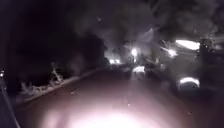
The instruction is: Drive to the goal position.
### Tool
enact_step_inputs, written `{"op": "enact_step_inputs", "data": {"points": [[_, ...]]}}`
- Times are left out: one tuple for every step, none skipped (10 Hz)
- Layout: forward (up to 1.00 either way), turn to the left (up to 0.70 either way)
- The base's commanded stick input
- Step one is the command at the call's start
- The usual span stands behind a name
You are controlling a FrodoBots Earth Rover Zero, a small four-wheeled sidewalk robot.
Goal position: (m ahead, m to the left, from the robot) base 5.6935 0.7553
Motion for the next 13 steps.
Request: {"op": "enact_step_inputs", "data": {"points": [[0.5,0.0],[0.5,0.0],[0.5,0.0],[0.5,0.0],[0.5,0.0],[0.5,0.0],[0.5,0.0],[0.5,0.0],[0.5,0.0],[0.5,0.0],[0.5,0.0],[0.5,0.0],[0.5,0.0]]}}
